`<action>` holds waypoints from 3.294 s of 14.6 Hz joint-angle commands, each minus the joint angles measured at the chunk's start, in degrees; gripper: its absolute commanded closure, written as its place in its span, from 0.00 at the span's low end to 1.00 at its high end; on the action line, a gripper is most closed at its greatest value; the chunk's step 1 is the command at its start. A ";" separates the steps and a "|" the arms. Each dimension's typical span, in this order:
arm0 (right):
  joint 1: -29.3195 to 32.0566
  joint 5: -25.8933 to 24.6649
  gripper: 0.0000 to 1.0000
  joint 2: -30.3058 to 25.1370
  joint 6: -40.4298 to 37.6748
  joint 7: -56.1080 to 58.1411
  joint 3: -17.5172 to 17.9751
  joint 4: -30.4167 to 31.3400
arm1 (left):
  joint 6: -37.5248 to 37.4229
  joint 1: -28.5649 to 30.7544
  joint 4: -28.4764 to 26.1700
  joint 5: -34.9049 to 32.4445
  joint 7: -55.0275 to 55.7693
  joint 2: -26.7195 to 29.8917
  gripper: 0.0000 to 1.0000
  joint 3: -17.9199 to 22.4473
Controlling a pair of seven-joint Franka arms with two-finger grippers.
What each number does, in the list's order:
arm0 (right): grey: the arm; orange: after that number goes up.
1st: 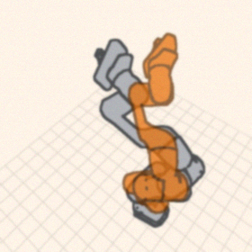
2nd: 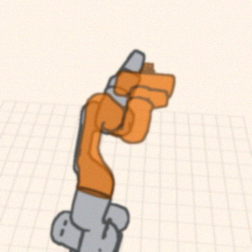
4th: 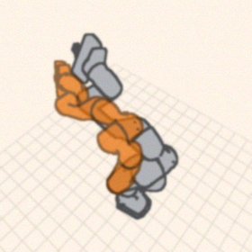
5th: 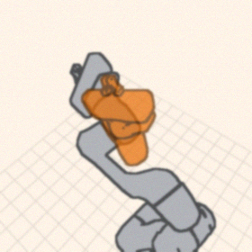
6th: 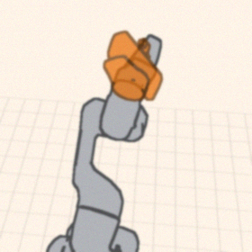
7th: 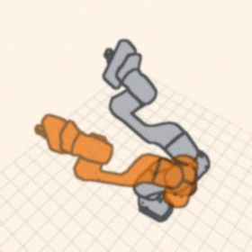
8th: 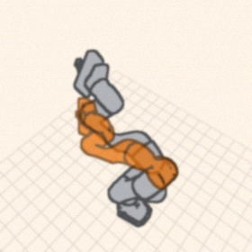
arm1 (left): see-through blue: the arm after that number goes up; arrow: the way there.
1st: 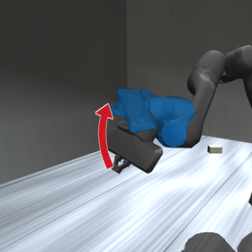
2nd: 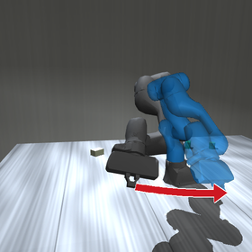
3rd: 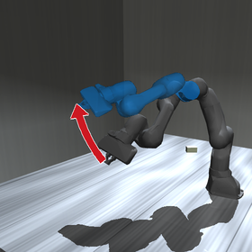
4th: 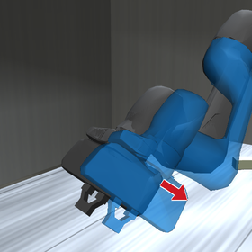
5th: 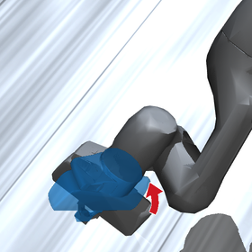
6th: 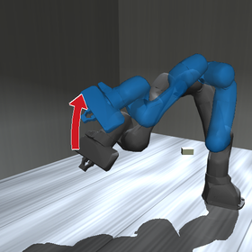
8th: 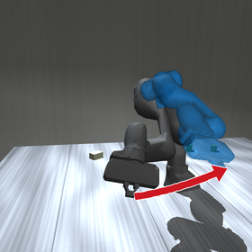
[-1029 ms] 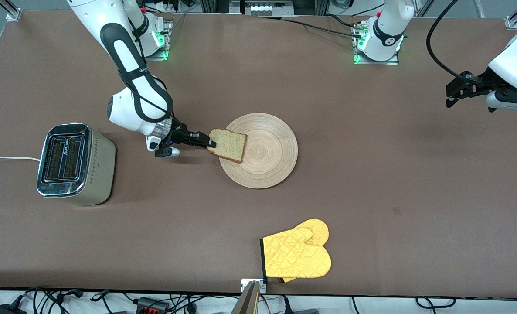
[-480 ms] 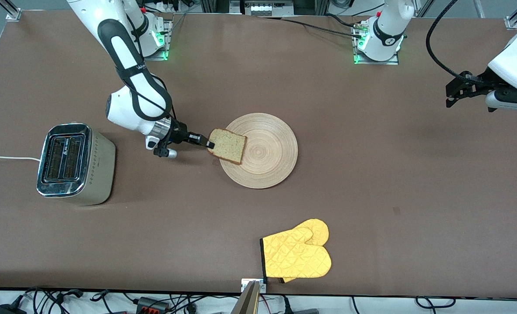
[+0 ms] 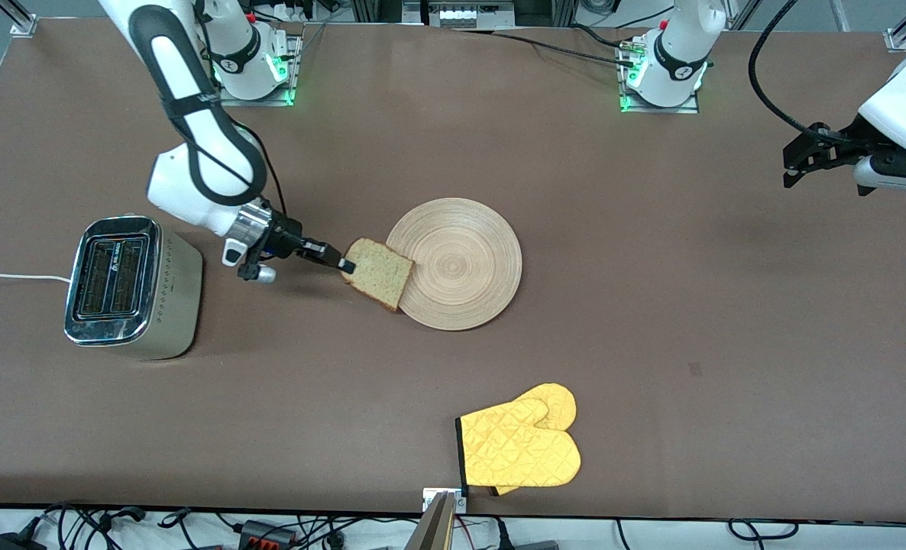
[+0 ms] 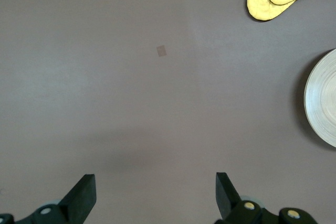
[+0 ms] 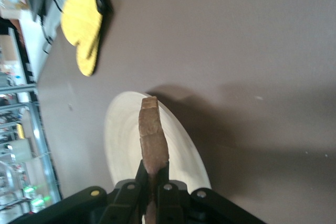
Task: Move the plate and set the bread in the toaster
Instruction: 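Lift the bread with the right gripper and carry it above the toaster, then lower the bread into the toaster slot with the right gripper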
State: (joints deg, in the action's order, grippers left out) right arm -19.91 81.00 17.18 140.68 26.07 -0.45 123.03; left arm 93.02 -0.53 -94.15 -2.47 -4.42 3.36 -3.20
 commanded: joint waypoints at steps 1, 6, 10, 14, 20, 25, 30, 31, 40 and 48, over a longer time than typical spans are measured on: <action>4.25 -9.57 1.00 -0.75 -6.88 -6.79 -0.43 -3.40 | -1.17 -0.26 1.77 -1.31 0.81 -0.81 0.00 -0.57; 14.00 -37.00 1.00 -1.62 -29.27 -18.67 -0.61 -15.51 | -1.26 -0.26 1.77 -1.31 0.81 -0.89 0.00 -1.10; 20.43 -48.19 1.00 -0.40 -50.72 -25.34 -0.52 -31.07 | -1.26 -0.17 1.77 -1.31 0.81 -0.89 0.00 -1.01; 22.54 -56.45 1.00 1.18 -65.05 -27.83 -0.78 -43.28 | -1.26 -0.17 1.86 -1.31 0.81 -0.89 0.00 -1.01; 24.13 -73.94 1.00 10.93 -80.11 -25.29 -1.31 -66.58 | -1.44 -0.17 1.77 -1.31 0.81 -0.81 0.00 -1.10; 23.34 -87.83 1.00 12.09 -73.19 -9.00 -0.35 -68.10 | -1.44 -0.17 1.86 -1.31 0.81 -0.81 0.00 -1.10; 22.90 -91.95 1.00 12.70 -69.50 -5.40 -0.87 -65.56 | -1.35 -0.17 1.86 -1.31 0.73 -0.81 0.00 -1.10; 21.77 -95.20 1.00 12.70 -68.01 -7.76 -0.70 -64.16 | -1.35 -0.17 1.86 -1.31 0.73 -0.89 0.00 -1.10; 19.73 -96.12 1.00 16.30 -66.32 -20.53 -0.78 -62.83 | -1.17 -0.08 1.86 -1.40 0.73 -0.89 0.00 -1.01; 20.00 -93.40 1.00 18.32 -62.37 -21.06 -0.87 -62.39 | -1.35 -0.08 1.86 -1.31 0.73 -0.81 0.00 -1.01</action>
State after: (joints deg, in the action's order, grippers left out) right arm -0.22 -13.70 35.47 76.91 5.96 -1.57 60.40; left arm 92.97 -0.56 -94.07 -2.48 -4.41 3.27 -3.98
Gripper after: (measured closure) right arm 0.912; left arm 0.000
